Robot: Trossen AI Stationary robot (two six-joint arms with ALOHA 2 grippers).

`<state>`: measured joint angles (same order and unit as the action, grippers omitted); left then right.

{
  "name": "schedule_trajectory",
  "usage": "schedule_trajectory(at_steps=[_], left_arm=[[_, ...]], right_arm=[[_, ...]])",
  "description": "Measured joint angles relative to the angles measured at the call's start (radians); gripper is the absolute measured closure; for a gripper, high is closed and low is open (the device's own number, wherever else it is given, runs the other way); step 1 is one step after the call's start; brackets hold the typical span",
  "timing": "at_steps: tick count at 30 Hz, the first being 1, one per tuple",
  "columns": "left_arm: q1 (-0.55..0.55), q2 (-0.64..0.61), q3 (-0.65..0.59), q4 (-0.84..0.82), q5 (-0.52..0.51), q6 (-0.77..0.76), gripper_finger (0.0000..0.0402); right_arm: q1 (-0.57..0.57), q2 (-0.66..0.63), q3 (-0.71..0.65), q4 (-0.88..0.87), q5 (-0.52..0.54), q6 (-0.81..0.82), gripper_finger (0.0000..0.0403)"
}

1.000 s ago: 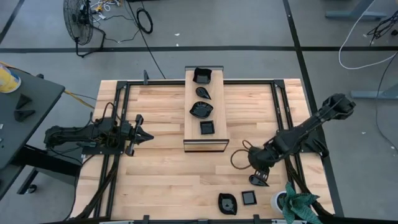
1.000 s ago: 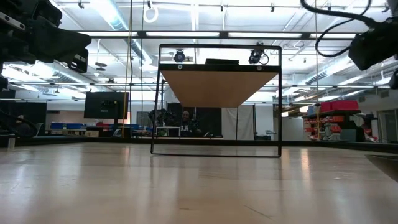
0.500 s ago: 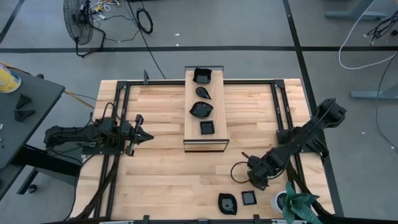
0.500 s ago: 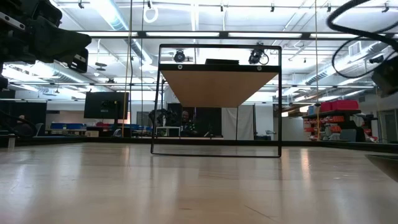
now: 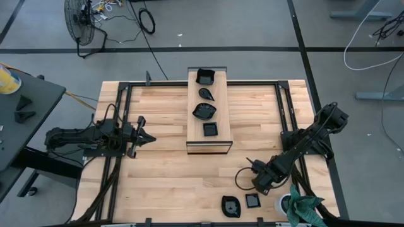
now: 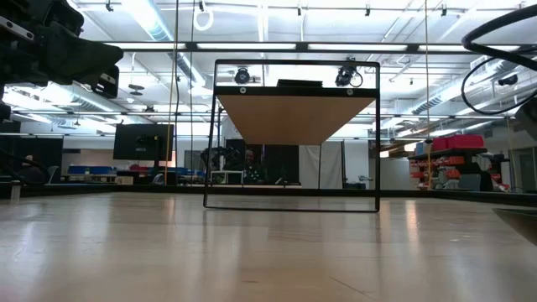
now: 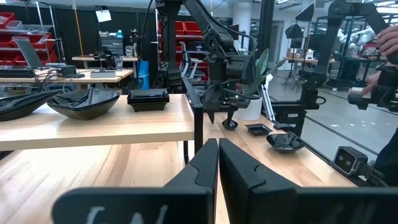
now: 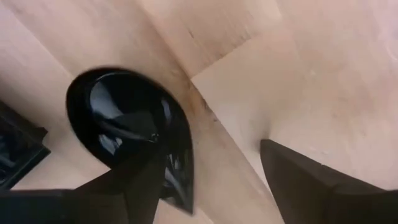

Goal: Pick & Place Mini shaped plates
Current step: Stack the drop-shaped plate on top of the drop-shaped plate on the shelf

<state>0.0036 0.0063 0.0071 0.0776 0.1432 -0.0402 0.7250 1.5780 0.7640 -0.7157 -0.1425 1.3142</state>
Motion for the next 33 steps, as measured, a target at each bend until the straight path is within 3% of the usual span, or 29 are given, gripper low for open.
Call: schedule_trajectory(at_steps=[15, 33], left_arm=[[0.0, 0.0, 0.0, 0.0, 0.0, 0.0, 0.0383], [0.0, 0.0, 0.0, 0.0, 0.0, 0.0, 0.0383]], right_arm=[[-0.001, 0.001, -0.003, -0.009, -0.02, 0.032, 0.0256], [-0.015, -0.056, -0.006, 0.011, -0.034, 0.031, 0.0368]])
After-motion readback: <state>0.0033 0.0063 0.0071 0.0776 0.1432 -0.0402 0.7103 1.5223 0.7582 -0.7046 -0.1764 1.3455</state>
